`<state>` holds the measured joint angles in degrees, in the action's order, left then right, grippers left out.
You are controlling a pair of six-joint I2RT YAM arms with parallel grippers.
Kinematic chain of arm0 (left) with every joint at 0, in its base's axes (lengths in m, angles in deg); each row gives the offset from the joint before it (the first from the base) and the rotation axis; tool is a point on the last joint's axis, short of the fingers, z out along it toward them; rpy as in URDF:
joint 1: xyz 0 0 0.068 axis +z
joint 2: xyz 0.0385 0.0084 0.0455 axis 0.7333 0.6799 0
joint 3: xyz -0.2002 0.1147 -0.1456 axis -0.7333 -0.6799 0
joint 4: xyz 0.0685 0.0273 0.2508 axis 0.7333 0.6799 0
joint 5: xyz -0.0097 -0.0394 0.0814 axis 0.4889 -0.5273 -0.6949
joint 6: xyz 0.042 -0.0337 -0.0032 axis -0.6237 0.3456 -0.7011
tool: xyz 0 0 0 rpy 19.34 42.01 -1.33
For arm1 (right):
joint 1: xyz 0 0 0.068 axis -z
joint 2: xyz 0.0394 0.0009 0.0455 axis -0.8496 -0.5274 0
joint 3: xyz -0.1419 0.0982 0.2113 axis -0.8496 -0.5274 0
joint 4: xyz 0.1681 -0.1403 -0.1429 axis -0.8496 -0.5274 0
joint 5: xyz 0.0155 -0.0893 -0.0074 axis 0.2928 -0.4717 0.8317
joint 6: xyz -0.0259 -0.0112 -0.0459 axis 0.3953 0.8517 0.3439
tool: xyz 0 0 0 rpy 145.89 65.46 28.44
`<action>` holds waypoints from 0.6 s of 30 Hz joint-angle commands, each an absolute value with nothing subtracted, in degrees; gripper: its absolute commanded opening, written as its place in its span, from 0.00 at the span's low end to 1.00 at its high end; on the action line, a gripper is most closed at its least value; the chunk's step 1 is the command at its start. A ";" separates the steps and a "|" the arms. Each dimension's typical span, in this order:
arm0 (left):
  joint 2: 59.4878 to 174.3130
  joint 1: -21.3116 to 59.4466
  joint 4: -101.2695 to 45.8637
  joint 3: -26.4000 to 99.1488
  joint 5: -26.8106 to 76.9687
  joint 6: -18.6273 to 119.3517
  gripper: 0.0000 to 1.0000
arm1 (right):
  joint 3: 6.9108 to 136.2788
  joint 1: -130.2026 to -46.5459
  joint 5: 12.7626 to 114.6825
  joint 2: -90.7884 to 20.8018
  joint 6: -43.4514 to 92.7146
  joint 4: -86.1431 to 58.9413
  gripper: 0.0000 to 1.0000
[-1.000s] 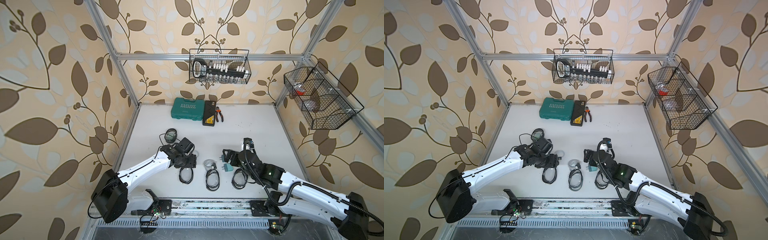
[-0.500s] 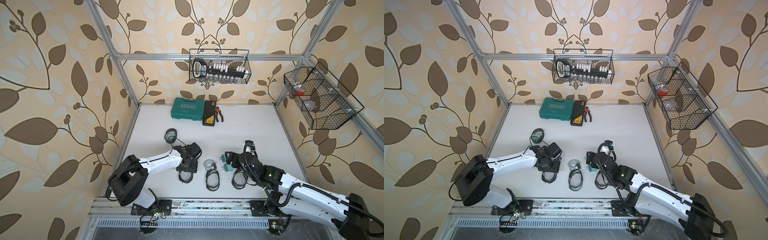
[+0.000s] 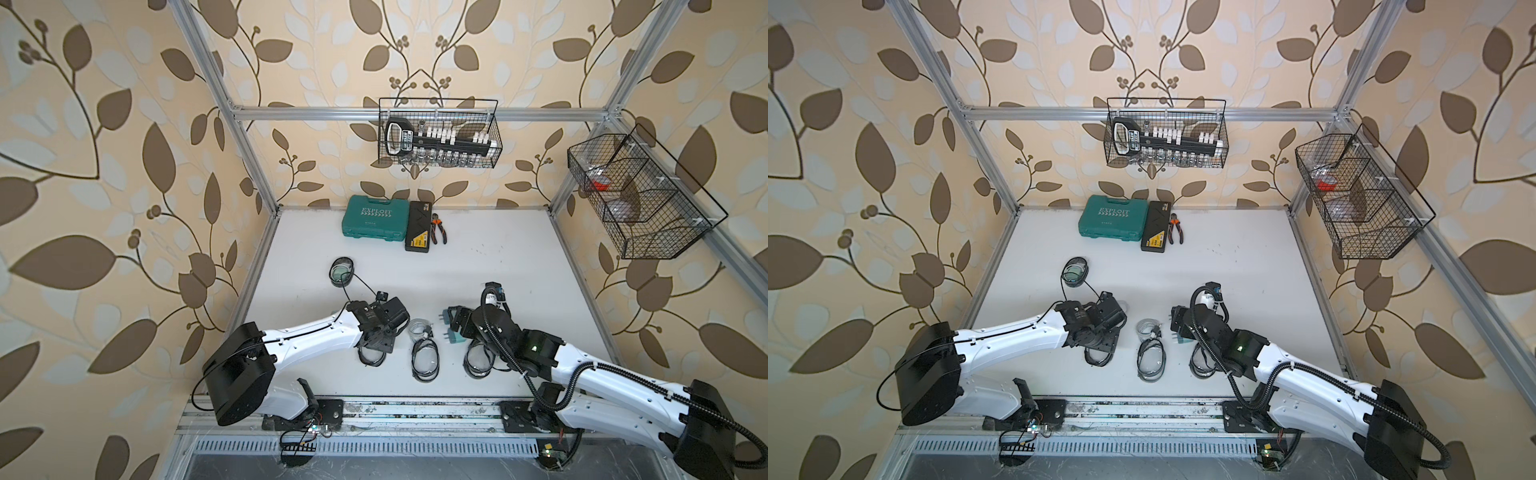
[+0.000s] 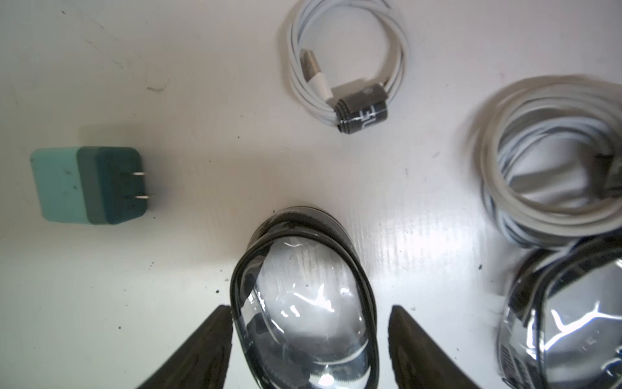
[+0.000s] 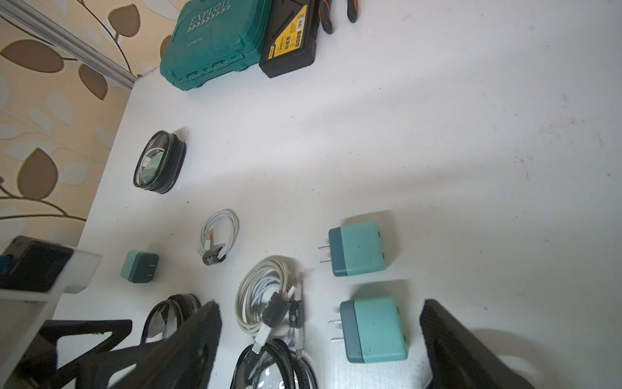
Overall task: Pack away charging kits
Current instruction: Pick up the storage bag at the center of the board.
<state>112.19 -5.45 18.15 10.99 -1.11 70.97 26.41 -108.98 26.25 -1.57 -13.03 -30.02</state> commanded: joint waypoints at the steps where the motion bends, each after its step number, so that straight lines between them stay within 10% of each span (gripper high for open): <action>1: 111.79 -6.60 20.64 9.89 -3.18 73.32 0.72 | 27.53 -108.84 26.55 -2.43 -13.35 -30.90 0.91; 18: 121.64 -11.98 26.01 15.02 -9.12 77.70 0.70 | 26.68 -108.83 28.17 -3.79 -13.75 -29.11 0.91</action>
